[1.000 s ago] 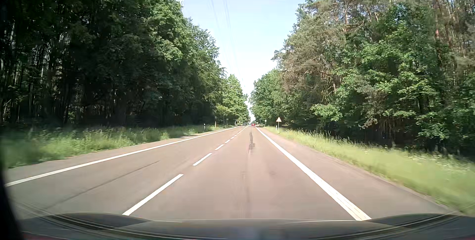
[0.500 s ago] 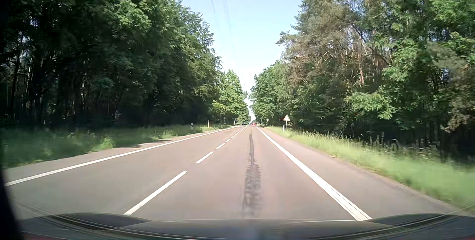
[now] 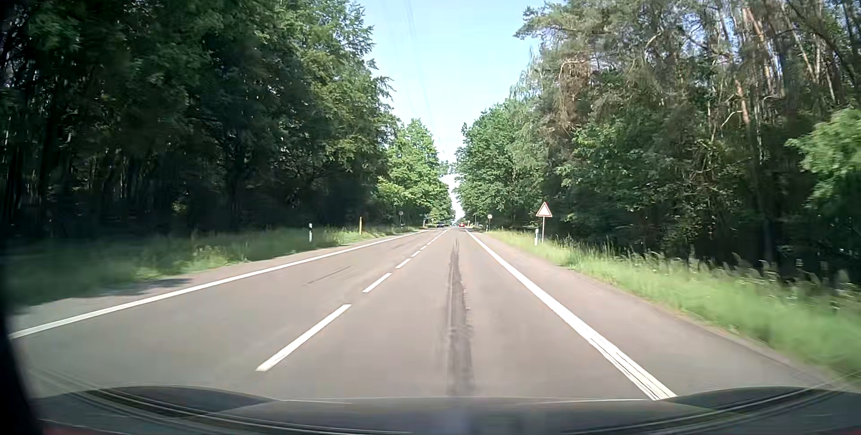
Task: Follow the waypoints while adhering to traffic rules and regulations
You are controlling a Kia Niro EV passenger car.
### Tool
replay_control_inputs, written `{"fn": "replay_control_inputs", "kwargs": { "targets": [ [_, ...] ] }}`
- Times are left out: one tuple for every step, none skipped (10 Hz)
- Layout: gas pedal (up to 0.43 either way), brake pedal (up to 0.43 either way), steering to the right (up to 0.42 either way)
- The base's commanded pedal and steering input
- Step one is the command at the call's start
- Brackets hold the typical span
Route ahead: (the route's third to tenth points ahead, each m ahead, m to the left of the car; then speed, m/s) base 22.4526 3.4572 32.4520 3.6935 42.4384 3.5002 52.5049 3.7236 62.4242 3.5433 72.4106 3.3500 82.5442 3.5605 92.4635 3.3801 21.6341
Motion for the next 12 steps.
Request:
{"fn": "replay_control_inputs", "kwargs": {
  "targets": [
    [0.000,0.244,0.002],
    [0.000,0.244,0.003],
    [0.000,0.244,0.003],
    [0.000,0.244,0.003],
    [0.000,0.244,0.003],
    [0.000,0.244,0.003],
    [0.000,0.250,0.004],
    [0.000,0.250,0.004],
    [0.000,0.244,0.004],
    [0.000,0.244,0.004],
    [0.000,0.244,0.004],
    [0.000,0.244,0.004]
  ]
}}
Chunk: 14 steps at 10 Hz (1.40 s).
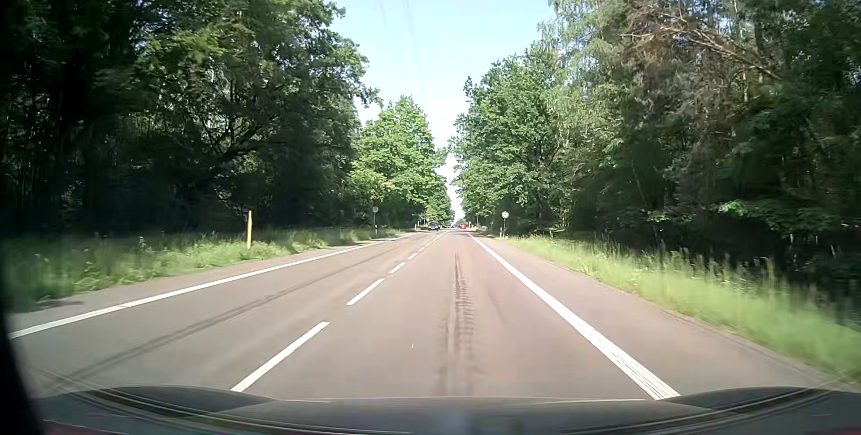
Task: Follow the waypoints while adhering to traffic rules and regulations
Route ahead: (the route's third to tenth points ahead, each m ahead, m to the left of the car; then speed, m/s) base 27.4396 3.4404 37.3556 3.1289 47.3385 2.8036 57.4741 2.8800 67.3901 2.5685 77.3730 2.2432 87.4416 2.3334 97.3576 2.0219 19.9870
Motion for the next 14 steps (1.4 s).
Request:
{"fn": "replay_control_inputs", "kwargs": {
  "targets": [
    [0.000,0.244,0.004],
    [0.000,0.244,0.004],
    [0.000,0.244,0.004],
    [0.000,0.244,0.004],
    [0.000,0.244,0.004],
    [0.000,0.244,0.004],
    [0.000,0.244,0.003],
    [0.000,0.244,0.003],
    [0.000,0.244,0.003],
    [0.000,0.244,0.003],
    [0.000,0.238,0.003],
    [0.000,0.232,0.003],
    [0.000,0.213,0.003],
    [0.000,0.152,0.003]
  ]
}}
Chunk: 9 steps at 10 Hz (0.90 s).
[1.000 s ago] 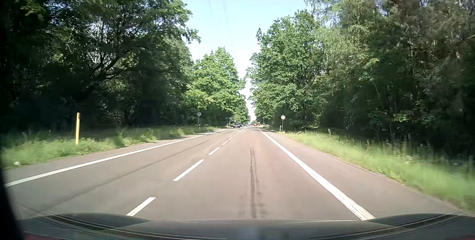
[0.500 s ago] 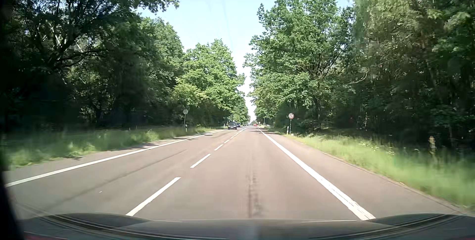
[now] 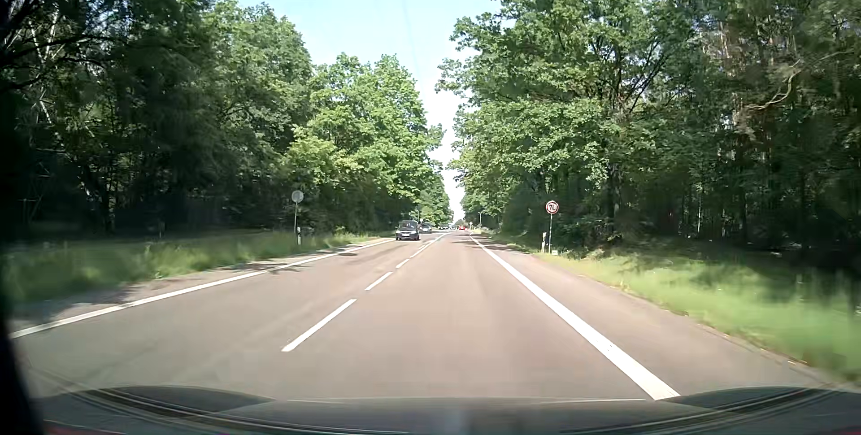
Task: Follow the waypoints while adhering to traffic rules and regulations
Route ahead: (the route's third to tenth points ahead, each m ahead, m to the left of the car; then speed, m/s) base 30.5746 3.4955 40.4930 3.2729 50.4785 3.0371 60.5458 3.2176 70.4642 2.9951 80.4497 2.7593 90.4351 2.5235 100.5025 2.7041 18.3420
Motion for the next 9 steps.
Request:
{"fn": "replay_control_inputs", "kwargs": {
  "targets": [
    [0.000,0.098,0.003],
    [0.000,0.030,0.003],
    [0.000,0.030,0.004],
    [0.000,0.030,0.003],
    [0.000,0.030,0.004],
    [0.000,0.030,0.003],
    [0.000,0.030,0.004],
    [0.000,0.030,0.004],
    [0.000,0.030,0.003]
  ]
}}
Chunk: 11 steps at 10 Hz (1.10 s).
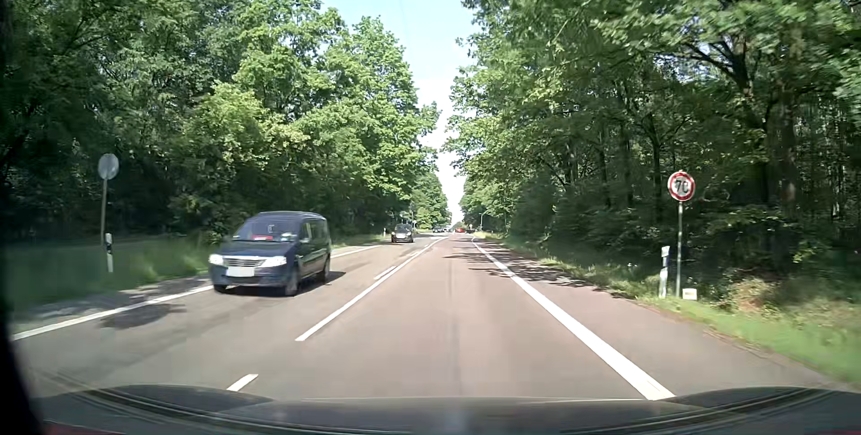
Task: Follow the waypoints while adhering to traffic rules and regulations
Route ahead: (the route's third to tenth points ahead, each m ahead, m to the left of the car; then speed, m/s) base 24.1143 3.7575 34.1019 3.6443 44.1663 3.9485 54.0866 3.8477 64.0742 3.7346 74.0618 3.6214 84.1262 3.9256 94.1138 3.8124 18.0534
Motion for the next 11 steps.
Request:
{"fn": "replay_control_inputs", "kwargs": {
  "targets": [
    [0.000,0.030,0.003],
    [0.000,0.030,0.004],
    [0.000,0.030,0.004],
    [0.008,0.030,0.004],
    [0.039,0.030,0.004],
    [0.059,0.030,0.004],
    [0.079,0.030,0.004],
    [0.079,0.030,0.004],
    [0.087,0.030,0.004],
    [0.087,0.030,0.004],
    [0.087,0.030,0.003]
  ]
}}
